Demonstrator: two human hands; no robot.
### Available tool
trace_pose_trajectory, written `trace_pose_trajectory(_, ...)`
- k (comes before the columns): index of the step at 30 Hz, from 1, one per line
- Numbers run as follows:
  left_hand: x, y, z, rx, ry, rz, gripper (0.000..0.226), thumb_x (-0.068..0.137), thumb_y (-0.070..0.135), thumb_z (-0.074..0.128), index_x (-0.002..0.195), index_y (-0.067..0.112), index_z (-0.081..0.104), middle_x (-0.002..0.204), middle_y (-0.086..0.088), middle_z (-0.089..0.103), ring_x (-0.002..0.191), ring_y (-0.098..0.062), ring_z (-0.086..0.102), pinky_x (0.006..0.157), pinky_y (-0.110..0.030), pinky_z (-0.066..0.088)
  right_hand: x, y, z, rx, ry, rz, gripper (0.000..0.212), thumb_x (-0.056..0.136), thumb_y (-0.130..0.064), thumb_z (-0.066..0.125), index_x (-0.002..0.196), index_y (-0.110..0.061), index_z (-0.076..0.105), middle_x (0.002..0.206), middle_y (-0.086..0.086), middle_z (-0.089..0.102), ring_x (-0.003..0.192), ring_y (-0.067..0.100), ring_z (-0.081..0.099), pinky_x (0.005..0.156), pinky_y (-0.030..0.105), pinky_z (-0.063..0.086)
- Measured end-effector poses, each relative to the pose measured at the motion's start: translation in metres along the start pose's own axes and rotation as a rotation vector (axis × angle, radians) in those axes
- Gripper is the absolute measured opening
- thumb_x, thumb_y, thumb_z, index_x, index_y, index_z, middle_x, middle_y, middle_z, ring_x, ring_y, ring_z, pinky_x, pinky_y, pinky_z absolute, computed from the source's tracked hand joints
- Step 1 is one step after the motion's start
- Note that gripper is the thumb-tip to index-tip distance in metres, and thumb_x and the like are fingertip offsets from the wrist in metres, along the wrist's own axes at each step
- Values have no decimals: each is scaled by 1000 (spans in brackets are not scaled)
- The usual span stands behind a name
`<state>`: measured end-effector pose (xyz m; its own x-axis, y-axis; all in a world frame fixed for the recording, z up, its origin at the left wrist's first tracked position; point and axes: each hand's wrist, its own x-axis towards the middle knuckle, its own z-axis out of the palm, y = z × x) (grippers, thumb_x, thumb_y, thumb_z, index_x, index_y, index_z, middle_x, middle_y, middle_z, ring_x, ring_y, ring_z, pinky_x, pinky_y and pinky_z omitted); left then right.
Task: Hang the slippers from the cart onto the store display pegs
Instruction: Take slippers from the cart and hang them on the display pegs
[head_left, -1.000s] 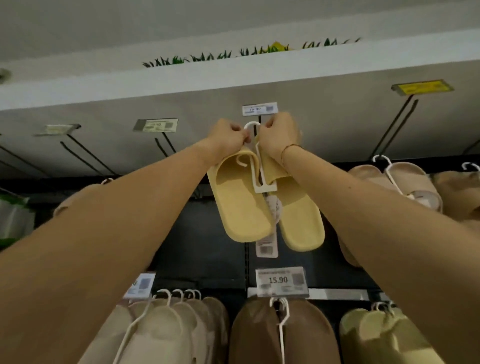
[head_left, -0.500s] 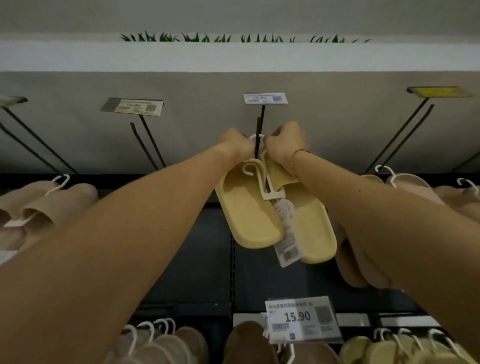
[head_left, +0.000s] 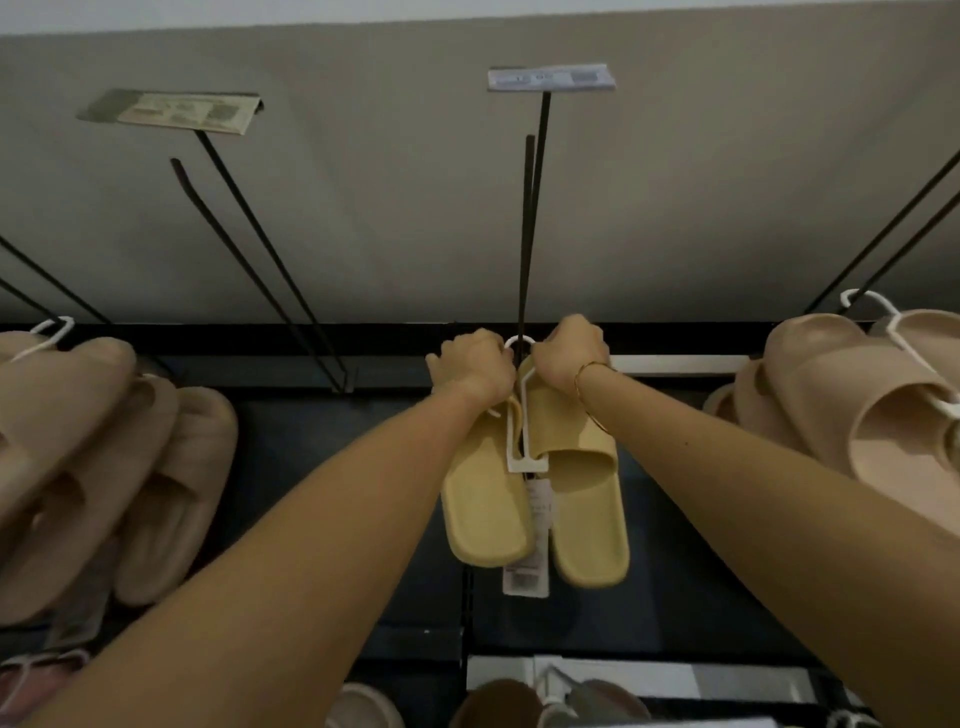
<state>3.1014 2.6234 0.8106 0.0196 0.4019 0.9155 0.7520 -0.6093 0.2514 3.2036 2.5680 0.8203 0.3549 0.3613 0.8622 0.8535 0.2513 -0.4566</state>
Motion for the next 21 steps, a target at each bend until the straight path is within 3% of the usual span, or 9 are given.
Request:
trace_pose_trajectory(5, -4, -9, 32, -3, -15, 26, 22, 103, 35, 44, 95, 24, 61, 97, -4, 62, 100, -26, 57, 96, -47, 43, 8, 20, 19, -9, -158, -27, 17, 97, -14, 59, 113, -9, 64, 105, 8, 64, 90, 19, 59, 74, 29, 46)
trace_pose_trajectory(8, -15, -14, 32, 69, -143, 136, 14, 102, 28, 44, 96, 21, 54, 100, -3, 59, 104, -26, 58, 97, -42, 36, 5, 28, 23, -40, -318, -40, 18, 100, -18, 52, 112, -8, 62, 106, 9, 64, 92, 20, 59, 67, 25, 43)
trace_pose_trajectory(10, -25, -19, 29, 58, -239, 196, 19, 103, 26, 42, 115, 17, 53, 124, -9, 57, 121, -28, 52, 104, -41, 34, 0, 31, 22, -57, -442, -33, 22, 99, -21, 52, 112, -8, 64, 108, 9, 64, 101, 24, 60, 79, 30, 49)
trace_pose_trajectory(12, -37, -25, 21, 21, -396, 178, 48, 107, 29, 38, 150, 9, 33, 158, -14, 32, 146, -29, 29, 118, -39, 22, -7, 30, 17, -85, -530, -14, 23, 96, -24, 54, 111, -10, 65, 111, 9, 65, 108, 26, 60, 97, 40, 50)
trace_pose_trajectory(14, -49, -30, 11, 46, -494, 153, 63, 108, 35, 33, 160, 9, 8, 168, -11, 6, 155, -26, 7, 126, -40, 10, -16, 25, 7, -107, -570, -3, 28, 95, -25, 56, 116, -8, 63, 118, 12, 63, 109, 26, 59, 100, 42, 48)
trace_pose_trajectory(15, -54, -31, 4, 73, -499, 144, 64, 108, 37, 33, 161, 10, 7, 169, -10, 6, 155, -27, 7, 126, -43, 12, -22, 20, -2, -108, -569, -2, 31, 94, -27, 57, 119, -8, 61, 121, 11, 62, 109, 25, 58, 100, 41, 48)
trace_pose_trajectory(17, -65, -29, -15, 114, -450, 150, 59, 107, 41, 35, 157, 12, 25, 163, -12, 27, 148, -31, 28, 119, -47, 27, -37, 12, -27, -103, -558, -6, 34, 93, -31, 60, 120, -10, 61, 120, 9, 63, 108, 24, 59, 96, 39, 49)
trace_pose_trajectory(19, -78, -16, -43, 90, -402, 183, 50, 105, 43, 38, 142, 11, 47, 144, -13, 51, 130, -32, 49, 106, -45, 42, -56, 1, -63, -115, -545, -36, 34, 93, -35, 62, 117, -10, 63, 113, 5, 65, 100, 20, 60, 87, 34, 50)
trace_pose_trajectory(21, -95, 7, -78, 29, -402, 244, 42, 105, 42, 41, 125, 11, 60, 124, -11, 62, 113, -30, 60, 93, -40, 49, -78, -12, -107, -127, -529, -56, 37, 94, -39, 63, 118, -11, 65, 109, 3, 65, 99, 18, 60, 87, 33, 50)
